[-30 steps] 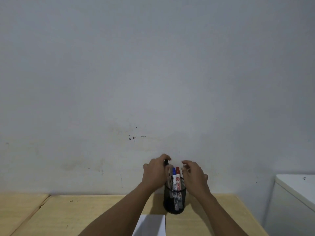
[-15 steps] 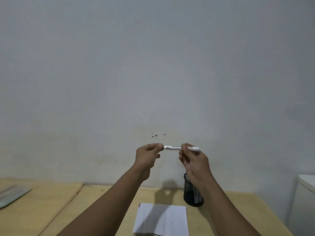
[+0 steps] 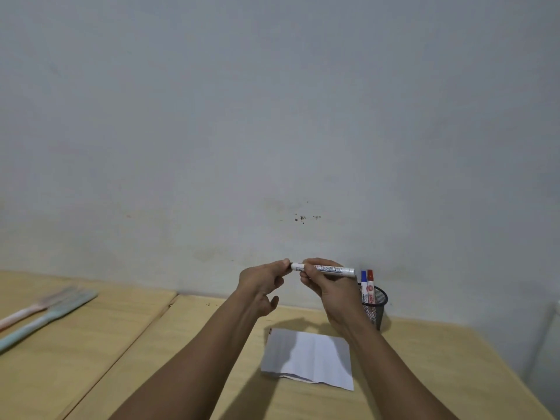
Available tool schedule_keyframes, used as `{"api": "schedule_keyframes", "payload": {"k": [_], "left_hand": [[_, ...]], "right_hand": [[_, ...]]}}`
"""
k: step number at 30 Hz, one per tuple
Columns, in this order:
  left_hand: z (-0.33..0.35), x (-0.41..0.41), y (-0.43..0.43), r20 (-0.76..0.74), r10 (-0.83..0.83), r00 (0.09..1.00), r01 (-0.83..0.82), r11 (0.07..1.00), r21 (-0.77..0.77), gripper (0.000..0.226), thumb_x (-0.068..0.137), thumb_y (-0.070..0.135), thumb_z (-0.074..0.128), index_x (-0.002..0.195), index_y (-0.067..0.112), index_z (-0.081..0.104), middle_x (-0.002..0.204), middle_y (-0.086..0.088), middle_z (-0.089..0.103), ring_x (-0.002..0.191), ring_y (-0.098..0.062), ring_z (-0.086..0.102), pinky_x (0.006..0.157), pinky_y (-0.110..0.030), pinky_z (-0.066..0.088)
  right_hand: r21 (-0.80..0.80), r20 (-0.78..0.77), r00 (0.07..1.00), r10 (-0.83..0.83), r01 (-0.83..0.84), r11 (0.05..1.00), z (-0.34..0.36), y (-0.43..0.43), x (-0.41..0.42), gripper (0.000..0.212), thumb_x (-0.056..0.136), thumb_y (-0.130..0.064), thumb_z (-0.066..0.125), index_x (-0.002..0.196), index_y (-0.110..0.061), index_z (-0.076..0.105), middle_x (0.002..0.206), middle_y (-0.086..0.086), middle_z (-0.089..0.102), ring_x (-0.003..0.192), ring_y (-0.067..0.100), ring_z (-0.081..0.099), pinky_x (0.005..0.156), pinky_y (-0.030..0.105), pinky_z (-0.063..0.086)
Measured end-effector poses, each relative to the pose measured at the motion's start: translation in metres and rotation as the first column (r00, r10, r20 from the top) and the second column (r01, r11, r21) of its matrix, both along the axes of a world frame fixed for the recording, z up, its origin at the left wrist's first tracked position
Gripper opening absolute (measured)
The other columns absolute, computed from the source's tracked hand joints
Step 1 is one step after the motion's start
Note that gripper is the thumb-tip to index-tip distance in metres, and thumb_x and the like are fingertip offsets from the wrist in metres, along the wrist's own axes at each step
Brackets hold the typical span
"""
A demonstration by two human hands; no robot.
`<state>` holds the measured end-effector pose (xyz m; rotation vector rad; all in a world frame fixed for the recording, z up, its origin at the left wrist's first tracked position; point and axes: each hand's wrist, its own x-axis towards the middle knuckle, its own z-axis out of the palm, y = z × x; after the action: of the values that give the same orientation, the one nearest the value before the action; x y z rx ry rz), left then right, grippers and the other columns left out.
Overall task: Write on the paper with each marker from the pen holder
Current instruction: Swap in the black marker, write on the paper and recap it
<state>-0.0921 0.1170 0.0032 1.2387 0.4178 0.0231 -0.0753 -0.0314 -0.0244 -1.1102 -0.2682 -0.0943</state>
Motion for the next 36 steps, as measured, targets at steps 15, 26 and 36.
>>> {"api": "schedule_keyframes", "payload": {"k": [15, 26, 36], "left_hand": [[-0.062, 0.006, 0.021, -0.118, 0.072, 0.99, -0.061, 0.994, 0.095, 0.025, 0.075, 0.032, 0.083, 0.082, 0.009, 0.076, 0.073, 0.006, 0.078, 0.076, -0.015, 0.055, 0.073, -0.037, 0.038], [-0.106, 0.001, 0.06, 0.223, 0.078, 0.972, -0.224, 0.605, 0.764, 0.008, 0.078, 0.037, 0.078, 0.082, 0.031, 0.074, 0.074, 0.022, 0.069, 0.085, -0.002, 0.061, 0.081, -0.03, 0.032], [-0.131, -0.002, 0.066, 0.134, -0.083, 0.987, -0.116, 0.2, 0.973, 0.034, 0.082, 0.044, 0.068, 0.115, 0.035, 0.065, 0.104, 0.014, 0.072, 0.111, -0.013, 0.052, 0.085, -0.034, 0.017]], "right_hand": [[-0.306, 0.007, 0.994, 0.105, -0.098, 0.947, -0.06, 0.004, -0.009, 0.026, 0.089, 0.007, 0.069, 0.101, -0.014, 0.082, 0.116, -0.008, 0.078, 0.115, 0.008, 0.07, 0.094, 0.025, 0.056], [-0.288, -0.006, 1.0, 0.016, -0.017, 0.957, -0.08, 0.005, -0.009, 0.021, 0.082, -0.003, 0.08, 0.103, -0.007, 0.08, 0.102, 0.006, 0.082, 0.099, 0.017, 0.075, 0.089, 0.029, 0.059], [-0.308, -0.054, 0.998, -0.025, 0.007, 0.951, -0.089, 0.014, 0.001, 0.018, 0.084, -0.008, 0.08, 0.087, 0.003, 0.066, 0.076, 0.018, 0.075, 0.069, 0.023, 0.07, 0.064, 0.032, 0.057]]}}
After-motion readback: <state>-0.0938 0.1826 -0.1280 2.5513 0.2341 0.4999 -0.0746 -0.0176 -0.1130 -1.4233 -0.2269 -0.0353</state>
